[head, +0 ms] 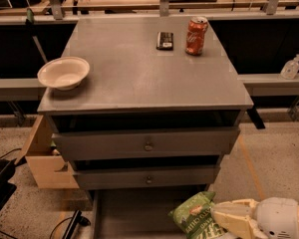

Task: Place green jalapeno chip bag into bottom drawer

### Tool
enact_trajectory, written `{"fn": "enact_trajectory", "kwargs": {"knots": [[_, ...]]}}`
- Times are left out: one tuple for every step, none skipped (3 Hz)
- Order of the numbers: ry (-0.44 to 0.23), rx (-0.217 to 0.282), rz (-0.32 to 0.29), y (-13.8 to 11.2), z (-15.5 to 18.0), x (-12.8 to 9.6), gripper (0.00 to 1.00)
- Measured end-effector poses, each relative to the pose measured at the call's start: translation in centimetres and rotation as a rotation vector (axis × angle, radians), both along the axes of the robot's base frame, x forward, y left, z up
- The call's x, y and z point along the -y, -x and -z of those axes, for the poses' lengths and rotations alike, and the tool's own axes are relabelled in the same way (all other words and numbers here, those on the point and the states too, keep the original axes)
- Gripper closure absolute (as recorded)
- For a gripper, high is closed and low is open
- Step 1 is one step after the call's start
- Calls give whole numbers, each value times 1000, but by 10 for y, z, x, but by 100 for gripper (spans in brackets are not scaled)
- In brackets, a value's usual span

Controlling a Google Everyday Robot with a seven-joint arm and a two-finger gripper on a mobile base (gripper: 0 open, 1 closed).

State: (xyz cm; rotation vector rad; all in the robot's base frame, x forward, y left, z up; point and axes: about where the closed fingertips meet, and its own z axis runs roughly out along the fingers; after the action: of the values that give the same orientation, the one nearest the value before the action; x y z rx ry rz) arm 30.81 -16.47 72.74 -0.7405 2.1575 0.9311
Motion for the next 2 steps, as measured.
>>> {"fn": "enact_trajectory", "kwargs": {"knots": [[-7, -35, -56, -18, 61, -43, 100], [-53, -126, -72, -49, 149, -86, 100]]}}
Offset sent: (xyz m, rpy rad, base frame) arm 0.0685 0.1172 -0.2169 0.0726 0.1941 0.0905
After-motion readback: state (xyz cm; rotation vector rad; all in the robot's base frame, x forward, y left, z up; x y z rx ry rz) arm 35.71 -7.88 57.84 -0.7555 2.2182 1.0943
